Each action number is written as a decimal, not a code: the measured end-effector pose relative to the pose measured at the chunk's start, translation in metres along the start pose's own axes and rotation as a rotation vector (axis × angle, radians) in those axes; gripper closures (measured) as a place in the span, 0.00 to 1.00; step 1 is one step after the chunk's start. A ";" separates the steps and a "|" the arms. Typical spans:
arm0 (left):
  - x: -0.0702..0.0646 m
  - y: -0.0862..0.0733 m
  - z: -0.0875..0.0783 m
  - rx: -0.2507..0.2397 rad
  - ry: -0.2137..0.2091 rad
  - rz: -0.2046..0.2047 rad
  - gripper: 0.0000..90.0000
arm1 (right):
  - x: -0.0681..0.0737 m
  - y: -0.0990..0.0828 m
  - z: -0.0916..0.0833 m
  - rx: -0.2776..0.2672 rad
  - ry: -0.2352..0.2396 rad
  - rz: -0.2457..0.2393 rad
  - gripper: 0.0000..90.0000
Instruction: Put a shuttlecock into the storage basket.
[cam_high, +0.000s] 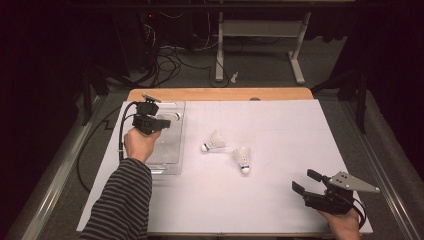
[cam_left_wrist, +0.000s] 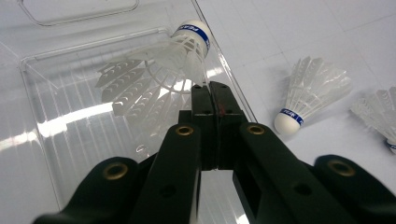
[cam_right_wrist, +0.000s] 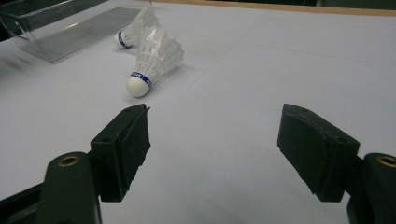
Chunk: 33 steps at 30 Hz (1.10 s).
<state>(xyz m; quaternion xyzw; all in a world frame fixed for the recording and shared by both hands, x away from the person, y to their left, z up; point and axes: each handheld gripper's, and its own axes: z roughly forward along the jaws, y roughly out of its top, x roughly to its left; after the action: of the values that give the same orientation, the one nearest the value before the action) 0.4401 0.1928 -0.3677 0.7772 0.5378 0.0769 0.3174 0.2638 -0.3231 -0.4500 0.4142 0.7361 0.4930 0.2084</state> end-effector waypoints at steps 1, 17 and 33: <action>0.000 0.000 0.001 0.000 0.001 0.000 1.00 | 0.000 0.000 0.000 0.001 0.001 0.000 0.29; 0.008 0.001 0.014 0.038 0.024 -0.020 1.00 | 0.000 0.000 0.001 0.002 0.001 0.001 0.29; 0.007 0.003 0.035 0.087 0.055 -0.020 0.99 | 0.000 0.000 0.001 0.003 0.005 0.000 0.29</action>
<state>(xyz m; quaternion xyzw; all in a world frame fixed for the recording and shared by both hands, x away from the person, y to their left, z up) 0.4615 0.1845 -0.3949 0.7825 0.5569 0.0717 0.2690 0.2645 -0.3230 -0.4503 0.4133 0.7374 0.4929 0.2062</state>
